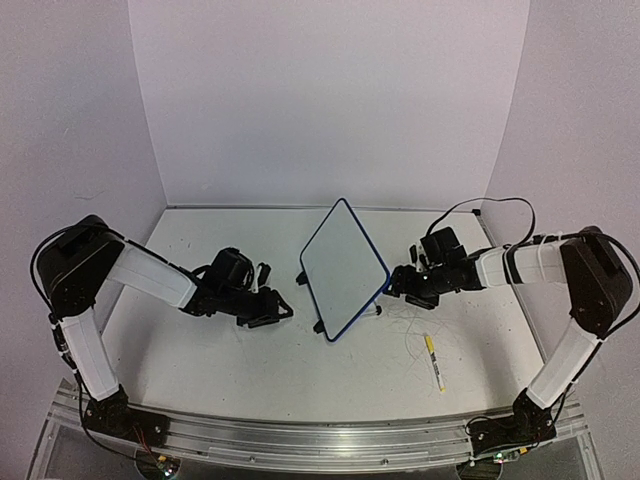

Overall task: Write a sentence on the whiteboard
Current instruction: Move the whiteboard to the center of the board.

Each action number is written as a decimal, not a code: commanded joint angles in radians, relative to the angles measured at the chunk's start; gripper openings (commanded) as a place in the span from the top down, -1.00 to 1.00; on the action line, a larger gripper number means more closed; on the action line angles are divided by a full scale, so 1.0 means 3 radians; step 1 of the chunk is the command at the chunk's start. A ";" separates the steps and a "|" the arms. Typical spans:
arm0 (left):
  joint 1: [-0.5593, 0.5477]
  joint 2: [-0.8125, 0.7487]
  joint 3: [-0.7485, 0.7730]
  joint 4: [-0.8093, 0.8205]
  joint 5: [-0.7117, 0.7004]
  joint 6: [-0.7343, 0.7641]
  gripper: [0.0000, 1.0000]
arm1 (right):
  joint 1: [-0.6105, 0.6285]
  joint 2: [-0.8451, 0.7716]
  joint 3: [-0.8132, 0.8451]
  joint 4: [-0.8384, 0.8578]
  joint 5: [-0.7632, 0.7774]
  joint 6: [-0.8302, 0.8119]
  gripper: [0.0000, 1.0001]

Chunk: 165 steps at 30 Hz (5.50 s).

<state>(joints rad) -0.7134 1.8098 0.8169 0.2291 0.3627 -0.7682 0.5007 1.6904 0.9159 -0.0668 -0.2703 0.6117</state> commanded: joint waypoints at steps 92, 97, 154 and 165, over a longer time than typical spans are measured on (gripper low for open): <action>0.0103 0.0534 0.0686 0.0162 -0.1501 0.2665 0.84 | 0.0117 -0.0559 -0.0481 0.0412 -0.0261 0.0313 -0.34; -0.0016 0.0238 0.0264 0.0152 -0.2077 0.1740 0.85 | 0.0117 -0.0572 -0.0445 0.0410 -0.0159 0.0219 -0.36; -0.1989 0.1006 0.1653 -0.2226 -0.3750 -0.1732 1.00 | 0.0244 -0.1678 -0.1309 0.1022 -0.0012 -0.0356 -0.43; -0.1990 0.0976 0.1564 -0.2227 -0.3692 -0.1793 0.61 | 0.0243 -0.1714 -0.1329 0.1008 -0.0015 -0.0294 -0.43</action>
<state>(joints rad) -1.2896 2.1082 1.2732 -0.4702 -0.7802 -1.3315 0.5704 1.2011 0.5209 0.2285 -0.2963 0.5240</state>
